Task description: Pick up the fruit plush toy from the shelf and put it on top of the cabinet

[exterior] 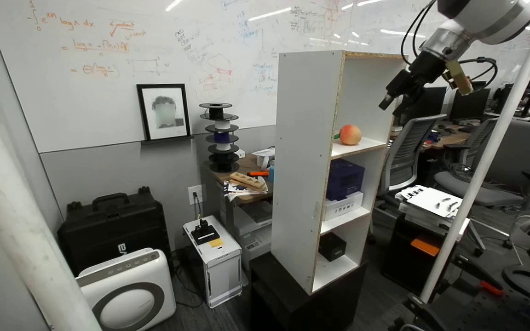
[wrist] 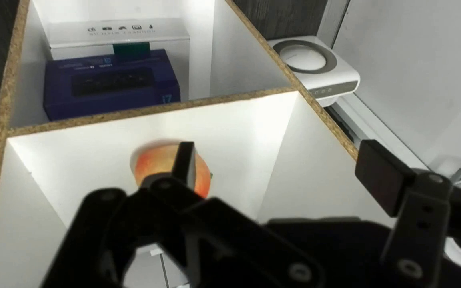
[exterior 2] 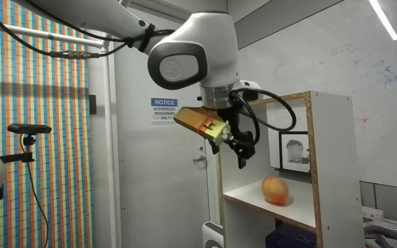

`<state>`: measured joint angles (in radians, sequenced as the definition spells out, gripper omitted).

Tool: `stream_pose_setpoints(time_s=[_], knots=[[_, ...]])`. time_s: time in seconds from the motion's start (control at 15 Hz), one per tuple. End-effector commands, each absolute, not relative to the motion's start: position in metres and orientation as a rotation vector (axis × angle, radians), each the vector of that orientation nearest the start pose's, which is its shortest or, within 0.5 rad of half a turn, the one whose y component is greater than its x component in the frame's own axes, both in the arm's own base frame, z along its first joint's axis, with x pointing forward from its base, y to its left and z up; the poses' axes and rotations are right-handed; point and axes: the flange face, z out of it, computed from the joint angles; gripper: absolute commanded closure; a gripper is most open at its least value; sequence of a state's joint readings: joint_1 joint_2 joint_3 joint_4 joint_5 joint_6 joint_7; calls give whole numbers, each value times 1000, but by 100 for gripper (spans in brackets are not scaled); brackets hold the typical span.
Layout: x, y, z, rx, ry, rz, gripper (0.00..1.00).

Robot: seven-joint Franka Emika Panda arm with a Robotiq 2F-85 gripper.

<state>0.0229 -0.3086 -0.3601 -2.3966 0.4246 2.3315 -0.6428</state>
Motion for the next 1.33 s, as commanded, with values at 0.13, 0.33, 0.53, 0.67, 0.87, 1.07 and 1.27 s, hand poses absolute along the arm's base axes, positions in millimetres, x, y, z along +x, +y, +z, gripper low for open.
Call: stream_pose_setpoints(time_s=[0.13, 0.33, 0.53, 0.67, 0.87, 1.07, 1.27], knots=[[491, -161, 408, -2912, -187, -504, 0], [517, -163, 398, -2968, -240, -672, 0], [539, -163, 386, -2992, -258, -851, 0], [551, -161, 379, -2983, -251, -927, 0], [565, -160, 369, -2969, -257, -983, 0], [573, -161, 363, -2945, -264, -1008, 34], [575, -166, 360, -2932, -267, -1023, 55]])
